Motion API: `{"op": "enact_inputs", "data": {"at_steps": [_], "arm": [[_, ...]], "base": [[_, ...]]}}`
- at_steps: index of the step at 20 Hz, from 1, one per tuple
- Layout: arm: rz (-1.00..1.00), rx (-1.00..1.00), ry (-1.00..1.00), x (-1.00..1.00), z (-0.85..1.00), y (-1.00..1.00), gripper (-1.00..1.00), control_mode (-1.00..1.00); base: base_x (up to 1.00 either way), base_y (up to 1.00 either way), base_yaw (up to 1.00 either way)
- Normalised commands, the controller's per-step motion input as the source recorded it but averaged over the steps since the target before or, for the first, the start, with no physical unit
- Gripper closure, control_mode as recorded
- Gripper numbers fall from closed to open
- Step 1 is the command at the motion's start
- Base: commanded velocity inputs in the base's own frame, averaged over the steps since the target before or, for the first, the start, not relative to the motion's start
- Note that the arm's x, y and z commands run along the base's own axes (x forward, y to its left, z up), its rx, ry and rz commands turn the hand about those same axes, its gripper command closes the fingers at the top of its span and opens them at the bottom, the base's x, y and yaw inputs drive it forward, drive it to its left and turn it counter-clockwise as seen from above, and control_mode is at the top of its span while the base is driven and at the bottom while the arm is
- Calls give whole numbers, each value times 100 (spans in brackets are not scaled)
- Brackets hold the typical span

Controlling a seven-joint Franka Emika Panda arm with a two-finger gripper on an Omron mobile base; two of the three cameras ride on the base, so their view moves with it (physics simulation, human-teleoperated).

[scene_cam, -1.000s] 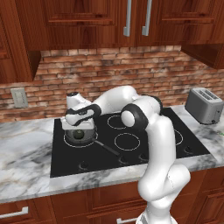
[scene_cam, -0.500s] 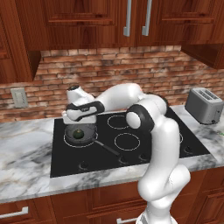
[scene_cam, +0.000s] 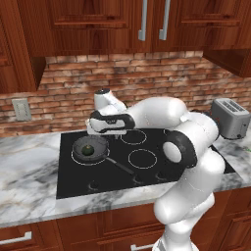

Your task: Put the squash and carrot in the pan. Then turn on the front left burner and set the heat to medium.

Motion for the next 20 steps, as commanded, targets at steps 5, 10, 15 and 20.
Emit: {"op": "enact_inputs", "data": {"at_steps": [5, 10, 15, 20], "arm": [[18, 12, -6, -68, 28, -90, -100, -100], [23, 3, 2, -53, 49, -96, -100, -100], [23, 0, 1, -55, 21, -100, -100, -100], [10, 0, 5, -35, 0, -96, -100, -100]], "base": [[0, 0, 0], [0, 0, 0], [0, 0, 0], [0, 0, 0]]}}
